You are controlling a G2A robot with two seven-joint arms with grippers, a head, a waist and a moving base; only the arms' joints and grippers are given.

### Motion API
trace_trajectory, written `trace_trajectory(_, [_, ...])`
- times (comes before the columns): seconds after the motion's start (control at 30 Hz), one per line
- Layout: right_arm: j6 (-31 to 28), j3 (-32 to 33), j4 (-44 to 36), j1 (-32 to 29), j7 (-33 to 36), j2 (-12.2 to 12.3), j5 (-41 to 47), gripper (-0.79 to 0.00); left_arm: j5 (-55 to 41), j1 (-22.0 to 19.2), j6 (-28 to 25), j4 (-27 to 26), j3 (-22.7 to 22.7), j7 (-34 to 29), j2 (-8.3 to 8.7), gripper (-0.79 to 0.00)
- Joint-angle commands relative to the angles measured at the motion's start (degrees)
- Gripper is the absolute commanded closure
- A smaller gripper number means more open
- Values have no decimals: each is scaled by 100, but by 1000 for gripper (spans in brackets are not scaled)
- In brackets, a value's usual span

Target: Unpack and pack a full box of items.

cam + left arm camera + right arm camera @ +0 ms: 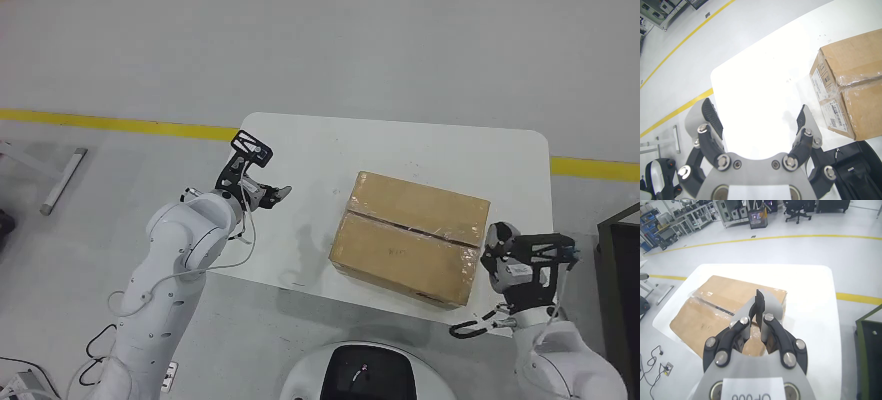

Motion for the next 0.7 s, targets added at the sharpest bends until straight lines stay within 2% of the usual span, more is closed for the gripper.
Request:
trace_trajectory(0.0, [-141, 365, -130, -156, -119, 33, 35, 0, 0, 0, 0, 0, 0, 0, 0, -785])
trace_trajectory(0.13, [-543, 1011, -246, -455, -358, 102, -2, 0, 0, 0, 0, 0, 0, 0, 0, -785])
trace_trajectory(0.23, [-766, 1243, -213, -610, -427, 133, -56, 0, 0, 0, 0, 0, 0, 0, 0, -785])
trace_trajectory(0.53, [-784, 1281, -174, -627, -364, 143, -192, 0, 0, 0, 0, 0, 0, 0, 0, -785])
trace_trajectory(0.57, [-784, 1281, -174, -627, -364, 143, -192, -62, 0, 0, 0, 0, 0, 0, 0, -785])
trace_trajectory(0.6, [-784, 1281, -174, -627, -364, 143, -192, -317, 0, 0, 0, 0, 0, 0, 0, -785])
trace_trajectory(0.63, [-784, 1281, -174, -627, -364, 143, -192, -785, 0, 0, 0, 0, 0, 0, 0, -785])
trace_trajectory(0.67, [-783, 1281, -174, -627, -364, 143, -192, -9, 0, 0, 0, 0, 0, 0, 0, -785])
